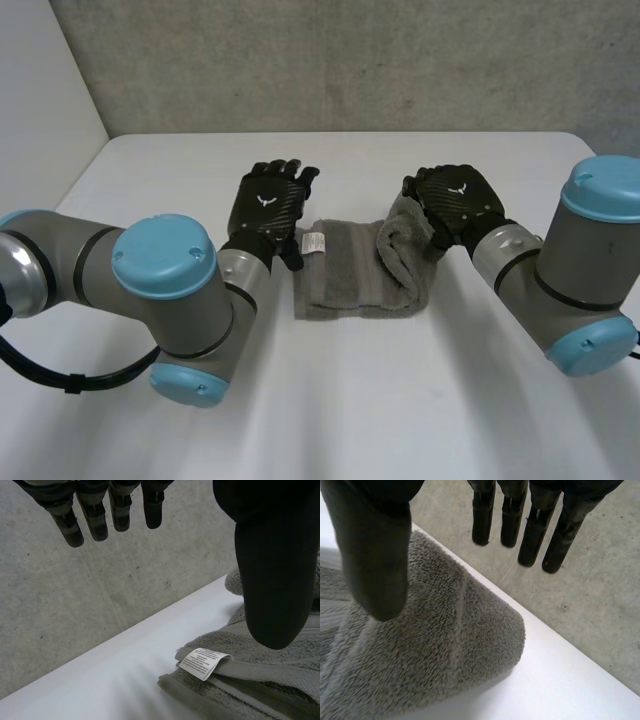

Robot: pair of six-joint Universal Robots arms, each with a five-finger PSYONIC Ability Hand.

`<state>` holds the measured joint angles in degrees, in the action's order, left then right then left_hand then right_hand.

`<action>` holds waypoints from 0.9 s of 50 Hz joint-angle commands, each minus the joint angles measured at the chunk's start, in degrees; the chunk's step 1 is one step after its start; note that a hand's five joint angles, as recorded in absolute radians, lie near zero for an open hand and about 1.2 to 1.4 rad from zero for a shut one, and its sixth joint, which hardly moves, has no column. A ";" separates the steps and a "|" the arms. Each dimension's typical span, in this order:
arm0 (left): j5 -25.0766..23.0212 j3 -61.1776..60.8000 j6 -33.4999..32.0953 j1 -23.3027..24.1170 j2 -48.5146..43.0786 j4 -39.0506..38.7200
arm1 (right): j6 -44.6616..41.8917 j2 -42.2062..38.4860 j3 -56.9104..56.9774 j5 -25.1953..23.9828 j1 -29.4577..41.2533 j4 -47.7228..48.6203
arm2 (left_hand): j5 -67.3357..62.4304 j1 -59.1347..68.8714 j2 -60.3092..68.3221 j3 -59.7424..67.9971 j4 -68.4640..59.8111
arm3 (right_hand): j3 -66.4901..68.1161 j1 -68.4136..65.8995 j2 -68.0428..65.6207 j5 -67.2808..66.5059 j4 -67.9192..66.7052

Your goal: Fold the towel.

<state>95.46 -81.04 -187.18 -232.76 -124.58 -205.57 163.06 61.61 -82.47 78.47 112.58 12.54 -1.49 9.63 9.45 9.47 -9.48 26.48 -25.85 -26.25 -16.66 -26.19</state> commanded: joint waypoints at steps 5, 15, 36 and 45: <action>-0.19 -2.18 0.06 -1.03 2.85 0.00 | 1.38 -6.85 7.75 3.26 3.08 -0.67 | 1.10 0.76 0.93 0.92 -0.91 | 13.19 -13.82 -13.42 -13.01 -13.48; -0.45 -4.82 0.06 -1.12 5.14 0.00 | 1.56 -8.97 10.40 3.36 4.93 -2.26 | 1.10 0.76 0.93 0.92 -0.91 | 11.86 -12.49 -12.09 -11.68 -12.15; -0.72 -8.95 0.06 -4.98 9.53 -0.18 | -0.11 -11.60 13.56 3.45 9.05 -2.52 | 1.27 0.59 0.76 0.75 -0.74 | 53.52 -54.15 -53.75 -53.34 -53.81; -0.80 -11.50 0.06 -8.33 12.78 -0.44 | -6.35 -11.95 15.32 1.95 15.39 -1.91 | 1.27 0.59 0.76 0.75 -0.74 | 53.52 -54.15 -53.75 -53.34 -53.81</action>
<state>94.68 -91.03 -187.12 -239.10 -113.79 -205.86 161.06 49.94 -68.16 81.52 123.82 10.11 -1.49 9.63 9.45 9.47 -9.48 74.58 -75.18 -74.33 -64.89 -76.42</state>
